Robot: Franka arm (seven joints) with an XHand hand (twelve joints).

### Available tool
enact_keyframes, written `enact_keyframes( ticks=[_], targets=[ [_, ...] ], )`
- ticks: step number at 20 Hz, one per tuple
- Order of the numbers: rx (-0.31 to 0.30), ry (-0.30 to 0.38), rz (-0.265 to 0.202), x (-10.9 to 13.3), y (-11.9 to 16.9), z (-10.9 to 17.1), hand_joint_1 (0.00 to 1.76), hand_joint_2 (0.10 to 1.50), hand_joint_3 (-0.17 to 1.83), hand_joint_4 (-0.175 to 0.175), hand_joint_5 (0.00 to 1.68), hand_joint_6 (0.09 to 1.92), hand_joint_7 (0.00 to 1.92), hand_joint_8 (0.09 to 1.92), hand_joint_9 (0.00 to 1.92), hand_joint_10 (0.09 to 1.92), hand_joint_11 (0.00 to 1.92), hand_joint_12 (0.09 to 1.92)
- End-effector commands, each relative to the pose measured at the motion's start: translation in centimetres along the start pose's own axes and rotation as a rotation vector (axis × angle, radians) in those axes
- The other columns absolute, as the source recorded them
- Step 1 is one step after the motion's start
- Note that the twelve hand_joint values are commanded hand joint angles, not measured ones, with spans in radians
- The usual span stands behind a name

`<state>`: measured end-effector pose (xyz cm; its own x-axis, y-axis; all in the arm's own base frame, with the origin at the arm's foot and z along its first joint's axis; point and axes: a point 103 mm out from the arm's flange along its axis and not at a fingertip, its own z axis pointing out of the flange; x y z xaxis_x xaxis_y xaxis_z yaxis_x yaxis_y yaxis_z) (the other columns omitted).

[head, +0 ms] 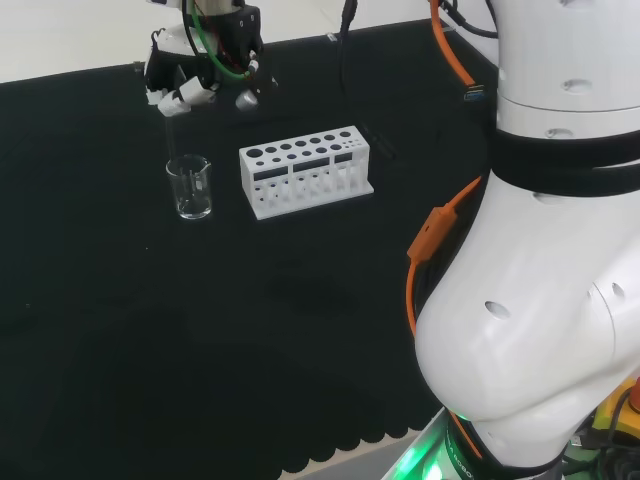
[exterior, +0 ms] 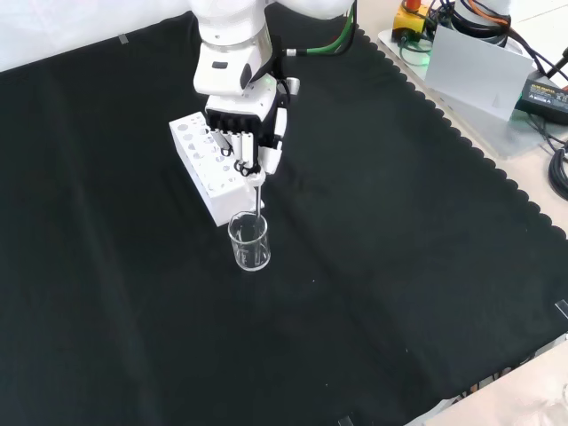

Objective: Stir in the beaker to the left of the white test tube rack with the glass rod.

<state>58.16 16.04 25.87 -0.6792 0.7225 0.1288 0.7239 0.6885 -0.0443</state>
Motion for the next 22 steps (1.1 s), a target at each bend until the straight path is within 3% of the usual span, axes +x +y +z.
enact_keyframes(
  ticks=[1,8,9,11,13,22],
  targets=[
    [0.01,0.006,0.026,-1.5,-1.0,0.0,1.31,1.07,-0.17,-0.175,1.26,0.55,1.3,0.56,1.87,0.47,1.7,0.75],
    [0.016,-0.012,0.064,-2.2,-3.5,-0.5,1.31,1.07,-0.17,-0.175,1.26,0.55,1.3,0.56,1.87,0.47,1.7,0.75],
    [0.012,-0.015,0.065,-2.1,-3.7,-0.7,1.31,1.07,-0.17,-0.175,1.26,0.55,1.3,0.56,1.87,0.47,1.7,0.75],
    [0.008,-0.022,0.061,-1.6,-4.0,-1.1,1.25,1.07,-0.17,-0.175,1.26,0.57,1.51,0.68,1.88,0.47,1.71,0.74],
    [0.003,-0.024,0.062,-1.2,-4.3,-1.3,1.23,1.08,-0.17,-0.175,1.26,0.58,1.59,0.73,1.89,0.47,1.72,0.74],
    [-0.001,-0.034,0.061,1.2,-4.7,-1.9,1.22,1.08,-0.17,-0.175,1.26,0.58,1.62,0.75,1.89,0.47,1.72,0.74]
  ],
)
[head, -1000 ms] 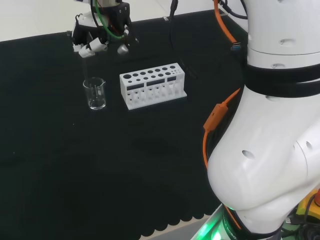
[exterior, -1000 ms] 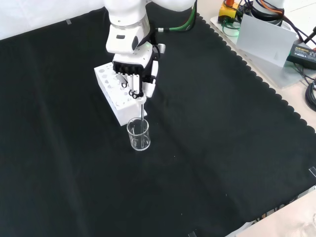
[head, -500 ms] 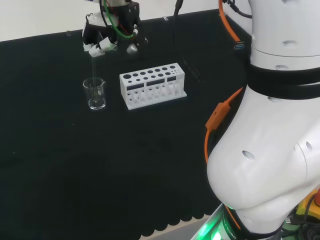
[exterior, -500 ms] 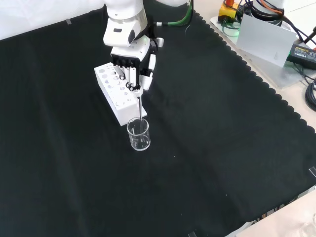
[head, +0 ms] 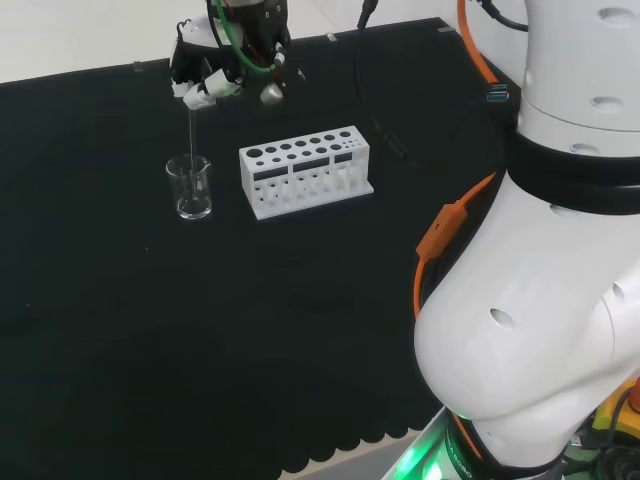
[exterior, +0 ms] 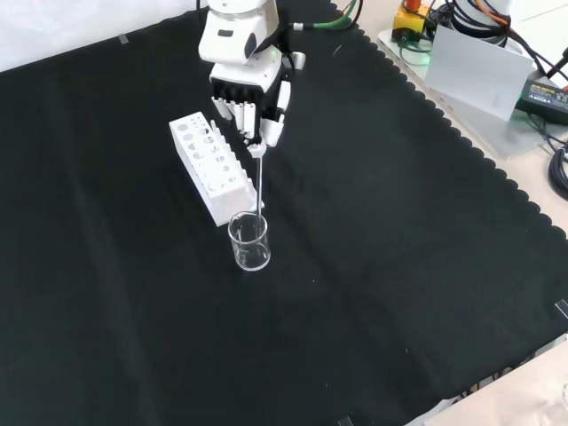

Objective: Stir in the beaker to the left of the white test tube rack with the glass rod.

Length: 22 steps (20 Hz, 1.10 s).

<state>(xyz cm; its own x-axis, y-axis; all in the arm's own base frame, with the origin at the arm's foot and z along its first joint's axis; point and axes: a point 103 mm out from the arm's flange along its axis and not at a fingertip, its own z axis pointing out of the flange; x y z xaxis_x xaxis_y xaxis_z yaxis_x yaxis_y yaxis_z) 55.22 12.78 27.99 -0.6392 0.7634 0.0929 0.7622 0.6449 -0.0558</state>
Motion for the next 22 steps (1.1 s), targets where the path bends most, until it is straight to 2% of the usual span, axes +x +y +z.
enact_keyframes(
  ticks=[1,9,11,13,22],
  targets=[
    [-0.009,0.002,0.0,1.3,-0.4,0.2,1.22,1.08,-0.17,-0.175,1.26,0.58,1.62,0.75,1.89,0.47,1.72,0.74],
    [-0.02,0.01,-0.013,1.8,0.1,0.4,1.22,1.08,-0.17,-0.175,1.26,0.58,1.62,0.76,1.89,0.46,1.72,0.74],
    [-0.017,0.009,-0.012,1.8,0.2,0.4,1.28,1.07,-0.17,-0.175,1.25,0.58,1.41,0.65,1.88,0.46,1.71,0.74],
    [-0.009,0.006,-0.011,1.9,0.6,0.5,1.3,1.07,-0.17,-0.175,1.25,0.58,1.32,0.6,1.88,0.46,1.71,0.74],
    [-0.015,0.01,-0.003,1.4,1.0,0.4,1.31,1.07,-0.17,-0.175,1.25,0.57,1.29,0.59,1.88,0.46,1.71,0.74]
  ],
)
